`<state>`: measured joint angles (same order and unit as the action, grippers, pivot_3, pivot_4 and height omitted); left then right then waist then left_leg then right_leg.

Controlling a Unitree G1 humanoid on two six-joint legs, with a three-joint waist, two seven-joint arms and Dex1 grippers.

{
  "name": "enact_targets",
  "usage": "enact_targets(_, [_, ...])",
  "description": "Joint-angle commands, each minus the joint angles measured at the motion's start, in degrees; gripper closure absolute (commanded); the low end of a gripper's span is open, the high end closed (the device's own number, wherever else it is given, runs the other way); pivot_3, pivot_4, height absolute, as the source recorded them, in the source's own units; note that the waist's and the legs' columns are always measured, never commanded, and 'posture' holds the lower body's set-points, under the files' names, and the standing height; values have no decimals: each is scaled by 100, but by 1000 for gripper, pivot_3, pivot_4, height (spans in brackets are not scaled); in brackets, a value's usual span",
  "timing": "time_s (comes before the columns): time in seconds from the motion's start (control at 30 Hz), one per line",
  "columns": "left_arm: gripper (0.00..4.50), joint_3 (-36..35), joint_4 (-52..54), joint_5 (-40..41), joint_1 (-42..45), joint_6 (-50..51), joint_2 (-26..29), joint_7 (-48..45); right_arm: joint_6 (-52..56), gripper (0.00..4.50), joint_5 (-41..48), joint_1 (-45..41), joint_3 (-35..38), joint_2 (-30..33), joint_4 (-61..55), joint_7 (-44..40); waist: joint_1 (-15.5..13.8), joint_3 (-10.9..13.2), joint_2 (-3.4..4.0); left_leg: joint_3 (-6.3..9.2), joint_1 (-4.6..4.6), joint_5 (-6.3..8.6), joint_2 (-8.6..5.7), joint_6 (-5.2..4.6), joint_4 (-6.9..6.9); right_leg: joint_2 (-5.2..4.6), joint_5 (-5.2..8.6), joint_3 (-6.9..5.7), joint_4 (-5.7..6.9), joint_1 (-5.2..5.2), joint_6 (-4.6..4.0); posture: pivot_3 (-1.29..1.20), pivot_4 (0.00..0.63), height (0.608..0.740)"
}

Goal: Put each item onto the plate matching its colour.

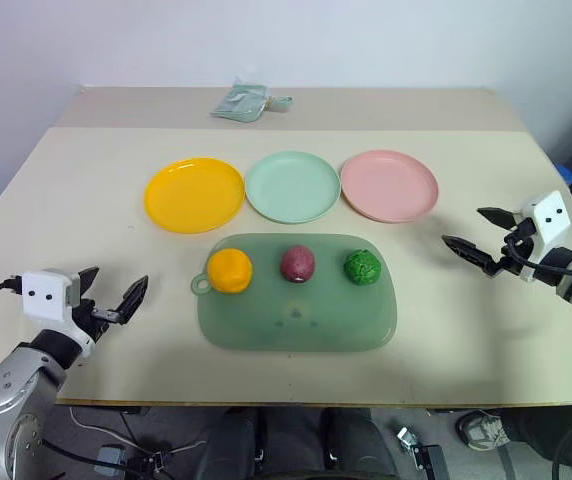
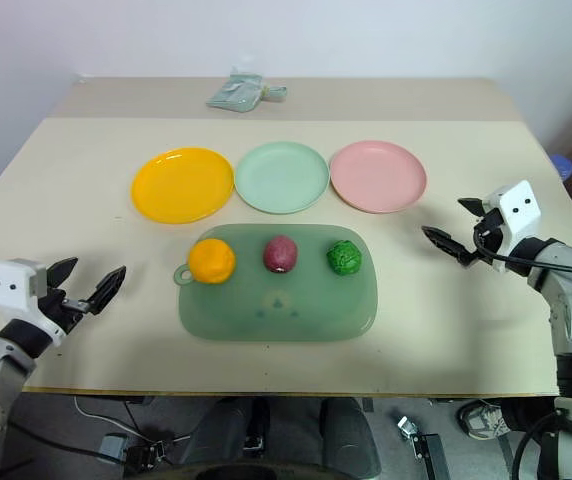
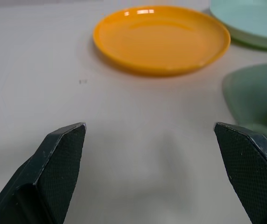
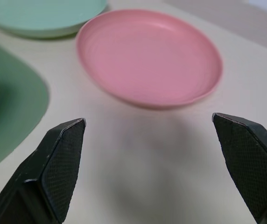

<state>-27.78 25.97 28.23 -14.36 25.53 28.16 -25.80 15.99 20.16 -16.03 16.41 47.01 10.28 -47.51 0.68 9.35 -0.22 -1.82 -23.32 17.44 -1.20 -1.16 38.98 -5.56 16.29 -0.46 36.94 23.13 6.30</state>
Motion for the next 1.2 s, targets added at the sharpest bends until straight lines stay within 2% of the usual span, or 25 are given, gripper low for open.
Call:
enact_targets(0.03, [0,-47,57,107,219,7,51,49,-115,62,-78,-77,76,-108,-213,253,-8,0,0,0,0,-1,0,1,0,0,0,0,0,0,0,0,150,740])
enact_targets(0.3, [0,399,-364,134,981,191,251,-286,208,62,302,322,523,-72,-1116,297,-30,-1,0,0,-1,-2,-1,2,3,2,-1,-2,3,-1,2,0,150,740])
enact_targets(0.53, [0,661,-242,1023,1468,683,689,-1319,994,62,1073,685,581,-89,-2354,89,23,-1,1,0,-1,-1,0,0,4,2,-1,0,6,0,2,0,150,740])
enact_targets(0.67, [0,1182,-214,883,1556,657,1049,-1848,1436,62,1539,850,405,63,-2967,-301,0,-1,2,1,0,0,1,-2,1,2,-1,0,6,1,2,0,150,740])
enact_targets(0.83, [0,1870,-613,186,1781,226,1276,-2147,1387,62,1505,1179,132,29,-3362,-537,-16,-1,0,3,0,11,-1,-22,3,0,0,-1,2,-3,1,0,150,740])
enact_targets(1.2, [0,2725,-1201,-534,2467,-93,947,-2143,1166,62,1386,1582,30,-56,-3505,-563,-14,-1,0,3,-2,11,-1,-22,5,1,-1,0,3,0,2,0,150,740])
